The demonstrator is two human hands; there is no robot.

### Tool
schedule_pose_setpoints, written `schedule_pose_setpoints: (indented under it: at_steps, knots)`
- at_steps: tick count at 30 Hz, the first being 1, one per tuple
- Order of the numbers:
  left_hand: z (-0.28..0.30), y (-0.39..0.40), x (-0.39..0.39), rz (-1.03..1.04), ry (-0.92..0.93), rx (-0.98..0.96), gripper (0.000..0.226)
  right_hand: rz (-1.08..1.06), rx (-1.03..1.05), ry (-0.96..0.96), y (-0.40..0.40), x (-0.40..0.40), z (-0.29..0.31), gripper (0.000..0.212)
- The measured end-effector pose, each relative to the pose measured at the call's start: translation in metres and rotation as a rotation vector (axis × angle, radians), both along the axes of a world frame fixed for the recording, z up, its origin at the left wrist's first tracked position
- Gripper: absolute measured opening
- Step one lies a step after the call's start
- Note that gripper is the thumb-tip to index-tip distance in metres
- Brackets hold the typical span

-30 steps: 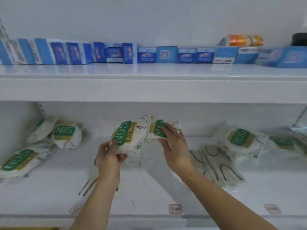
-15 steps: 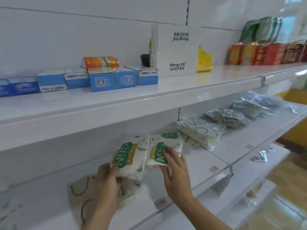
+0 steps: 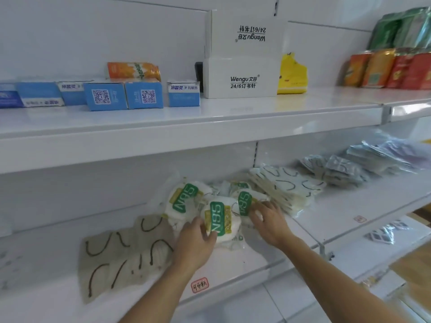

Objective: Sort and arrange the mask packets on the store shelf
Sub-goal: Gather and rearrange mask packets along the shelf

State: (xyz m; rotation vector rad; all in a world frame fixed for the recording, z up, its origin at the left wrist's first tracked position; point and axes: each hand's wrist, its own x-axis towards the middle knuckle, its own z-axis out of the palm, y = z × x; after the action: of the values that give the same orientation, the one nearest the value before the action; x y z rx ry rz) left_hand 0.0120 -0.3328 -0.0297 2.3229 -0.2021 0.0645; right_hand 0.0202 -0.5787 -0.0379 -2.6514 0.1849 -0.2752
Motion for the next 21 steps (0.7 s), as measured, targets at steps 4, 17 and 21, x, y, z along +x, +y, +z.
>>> schedule_pose_setpoints:
  at_steps: [4, 17, 21]
  knots:
    - [0.01, -0.003, 0.003, -0.062, -0.017, 0.253, 0.032, 0.016, 0.007, -0.205, -0.003, -0.015, 0.002, 0.046]
    - [0.038, 0.155, -0.006, 0.39, -0.398, 0.532, 0.035, 0.467, -0.02, -0.322, 0.152, 0.003, 0.035, 0.044]
    - [0.037, 0.245, -0.039, 0.559, -0.421, 0.502, 0.024, 0.69, 0.075, -0.316, 0.252, 0.012, 0.035, 0.04]
